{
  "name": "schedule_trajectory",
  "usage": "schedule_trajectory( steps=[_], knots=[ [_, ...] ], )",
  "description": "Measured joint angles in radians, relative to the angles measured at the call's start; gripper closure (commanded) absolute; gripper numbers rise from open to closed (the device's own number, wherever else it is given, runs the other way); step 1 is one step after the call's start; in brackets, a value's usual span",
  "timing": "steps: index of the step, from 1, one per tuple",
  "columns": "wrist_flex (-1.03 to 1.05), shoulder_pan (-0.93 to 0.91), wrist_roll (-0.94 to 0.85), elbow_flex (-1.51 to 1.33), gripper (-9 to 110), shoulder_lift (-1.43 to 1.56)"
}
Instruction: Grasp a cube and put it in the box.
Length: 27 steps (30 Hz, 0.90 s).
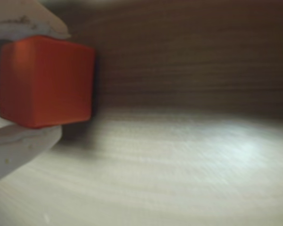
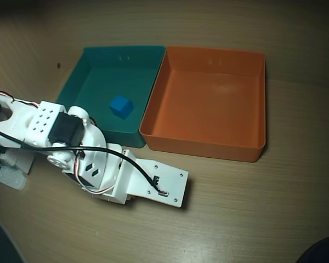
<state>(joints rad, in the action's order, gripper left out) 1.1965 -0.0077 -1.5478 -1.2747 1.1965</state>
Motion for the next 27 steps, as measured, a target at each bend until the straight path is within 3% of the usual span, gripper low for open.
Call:
schedule_trajectory(
  steps=[10, 27],
  knots=[
    [0.0, 0.0, 0.0, 0.086, 108, 0.201],
    [0.008, 0.091, 0.0, 0.382, 108, 0.212]
  ],
)
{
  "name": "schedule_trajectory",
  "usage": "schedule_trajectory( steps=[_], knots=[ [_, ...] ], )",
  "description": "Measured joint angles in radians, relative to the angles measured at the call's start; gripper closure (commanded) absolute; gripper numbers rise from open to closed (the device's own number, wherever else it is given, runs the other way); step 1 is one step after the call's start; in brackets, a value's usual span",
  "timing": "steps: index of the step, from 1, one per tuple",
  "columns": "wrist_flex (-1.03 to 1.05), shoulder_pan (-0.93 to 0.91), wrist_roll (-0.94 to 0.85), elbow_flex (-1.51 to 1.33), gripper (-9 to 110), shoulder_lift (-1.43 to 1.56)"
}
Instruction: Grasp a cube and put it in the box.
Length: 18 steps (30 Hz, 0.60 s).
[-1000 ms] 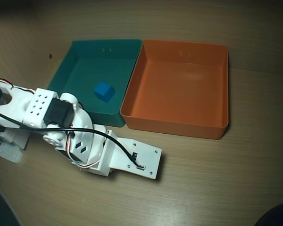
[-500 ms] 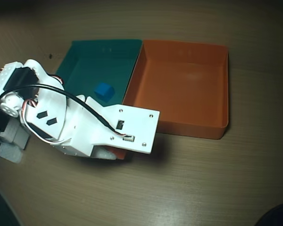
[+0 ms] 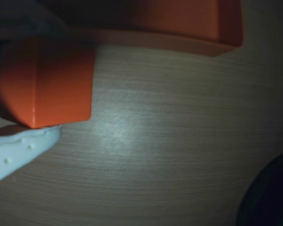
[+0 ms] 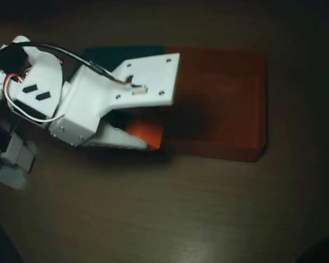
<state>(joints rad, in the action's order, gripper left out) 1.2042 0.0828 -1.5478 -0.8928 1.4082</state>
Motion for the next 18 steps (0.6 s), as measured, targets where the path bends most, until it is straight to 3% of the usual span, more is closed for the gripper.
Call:
schedule_trajectory(
  steps=[18],
  knots=[
    [0.0, 0.204, 0.0, 0.43, 108, -0.402]
  ],
)
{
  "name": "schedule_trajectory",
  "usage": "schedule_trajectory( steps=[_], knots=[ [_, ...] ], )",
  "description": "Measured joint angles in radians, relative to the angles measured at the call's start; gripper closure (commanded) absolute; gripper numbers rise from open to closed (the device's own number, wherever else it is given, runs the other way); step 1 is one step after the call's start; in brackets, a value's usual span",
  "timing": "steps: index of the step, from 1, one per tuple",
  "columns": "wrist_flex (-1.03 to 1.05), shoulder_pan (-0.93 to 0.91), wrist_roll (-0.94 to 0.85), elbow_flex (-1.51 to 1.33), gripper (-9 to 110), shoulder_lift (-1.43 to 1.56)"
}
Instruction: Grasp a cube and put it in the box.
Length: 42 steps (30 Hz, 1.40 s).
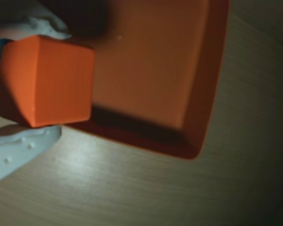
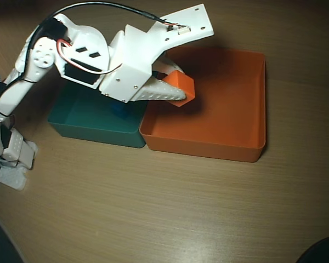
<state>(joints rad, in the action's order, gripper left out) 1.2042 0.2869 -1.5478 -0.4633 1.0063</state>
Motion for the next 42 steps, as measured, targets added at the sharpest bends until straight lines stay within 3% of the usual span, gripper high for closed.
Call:
schedule_trajectory(
  steps=[20, 34, 42],
  knots=[
    [0.0, 0.091, 0.0, 0.276, 107, -0.436],
    [0.0, 0.092, 0.0, 0.276, 62, -0.439],
    [0.0, 0.092, 0.0, 0.278, 60, -0.439]
  ],
)
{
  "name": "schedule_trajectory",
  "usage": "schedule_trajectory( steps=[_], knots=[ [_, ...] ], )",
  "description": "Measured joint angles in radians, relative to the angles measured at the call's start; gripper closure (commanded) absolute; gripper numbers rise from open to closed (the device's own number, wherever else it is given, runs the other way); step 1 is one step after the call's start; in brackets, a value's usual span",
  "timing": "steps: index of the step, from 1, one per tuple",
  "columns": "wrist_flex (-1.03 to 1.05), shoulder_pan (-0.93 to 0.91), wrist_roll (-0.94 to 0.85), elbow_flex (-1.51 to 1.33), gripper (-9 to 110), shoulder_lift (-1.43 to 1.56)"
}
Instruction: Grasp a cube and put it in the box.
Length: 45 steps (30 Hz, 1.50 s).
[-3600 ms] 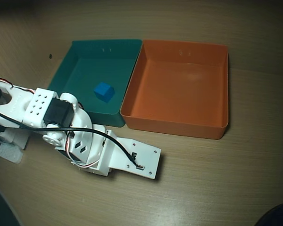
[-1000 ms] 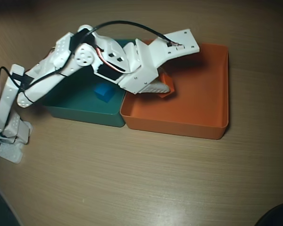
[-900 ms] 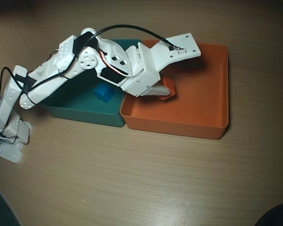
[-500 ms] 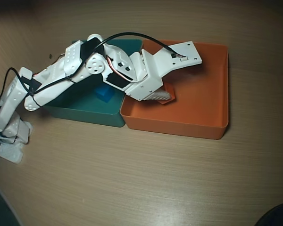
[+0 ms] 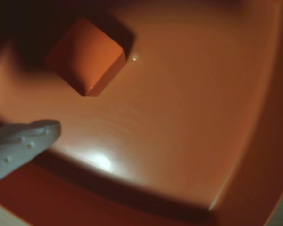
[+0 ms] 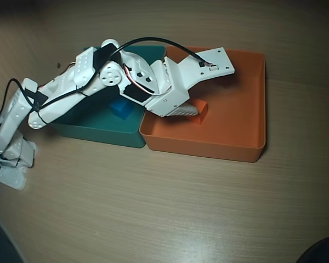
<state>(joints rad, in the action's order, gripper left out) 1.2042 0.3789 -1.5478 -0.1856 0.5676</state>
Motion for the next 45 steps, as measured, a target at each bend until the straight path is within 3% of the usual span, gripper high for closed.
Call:
schedule_trajectory(
  steps=[10, 25, 40, 45],
  knots=[
    [0.0, -0.003, 0.0, 0.0, 66, 0.0],
    [0.0, -0.003, 0.0, 0.0, 107, 0.0],
    [0.003, -0.003, 0.0, -0.005, 107, 0.012],
    [0.003, -0.023, 0.0, -0.221, 107, 0.206]
  ],
)
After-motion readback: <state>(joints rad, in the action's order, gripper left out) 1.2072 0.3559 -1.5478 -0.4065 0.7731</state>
